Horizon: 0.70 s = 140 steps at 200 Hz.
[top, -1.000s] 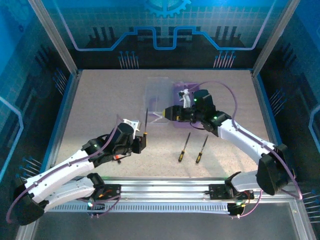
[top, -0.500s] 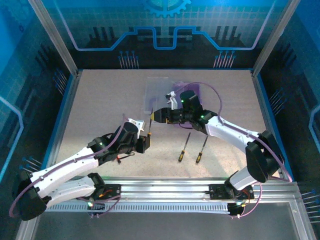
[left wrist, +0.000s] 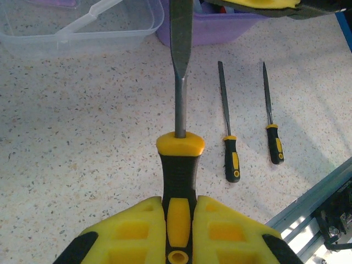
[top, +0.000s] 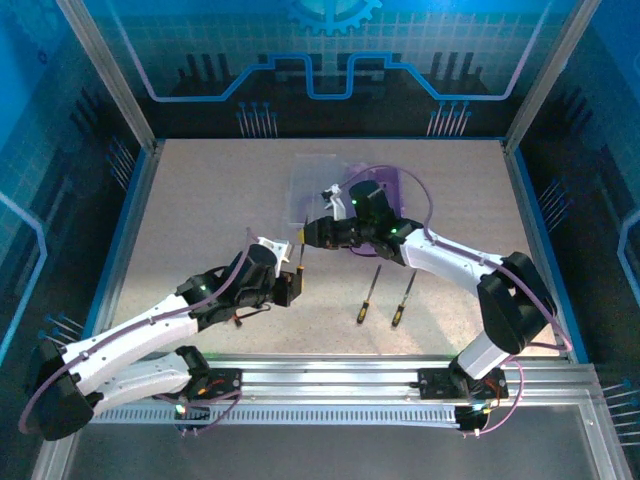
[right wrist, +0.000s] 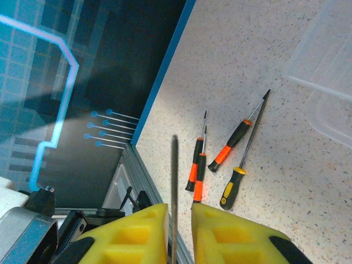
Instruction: Pack the tool kit
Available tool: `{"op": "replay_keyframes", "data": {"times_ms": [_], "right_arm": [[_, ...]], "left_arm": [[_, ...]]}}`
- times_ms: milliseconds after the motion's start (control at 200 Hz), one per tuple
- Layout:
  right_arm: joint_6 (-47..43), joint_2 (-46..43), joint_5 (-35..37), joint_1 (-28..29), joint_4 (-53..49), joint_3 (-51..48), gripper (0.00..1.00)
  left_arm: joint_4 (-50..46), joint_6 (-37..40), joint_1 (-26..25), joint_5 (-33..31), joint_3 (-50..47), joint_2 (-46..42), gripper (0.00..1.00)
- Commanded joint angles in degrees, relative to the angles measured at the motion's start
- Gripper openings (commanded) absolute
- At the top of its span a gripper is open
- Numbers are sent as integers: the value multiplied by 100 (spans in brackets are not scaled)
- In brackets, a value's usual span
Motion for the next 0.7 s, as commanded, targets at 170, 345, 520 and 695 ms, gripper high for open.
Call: {"op": "replay_keyframes", "data": {"times_ms": [170,345,520,695], "right_arm": [[-290,-7,206,67,-536,284,2],[-340,-147,377,-140,-591,270,0],[-667,-231,459,-676,-914,436,0],[-1075,115,837,-1440,-1647,1234,1]], "left_arm": [[81,122,-56,-46,-50,-16,10],[-203,139,-57,-266,46,-145,69],[-1073,-191,-56,-1134,107,-660,90],[-1697,-1150,-45,-2220,-262,-1342,99]]}}
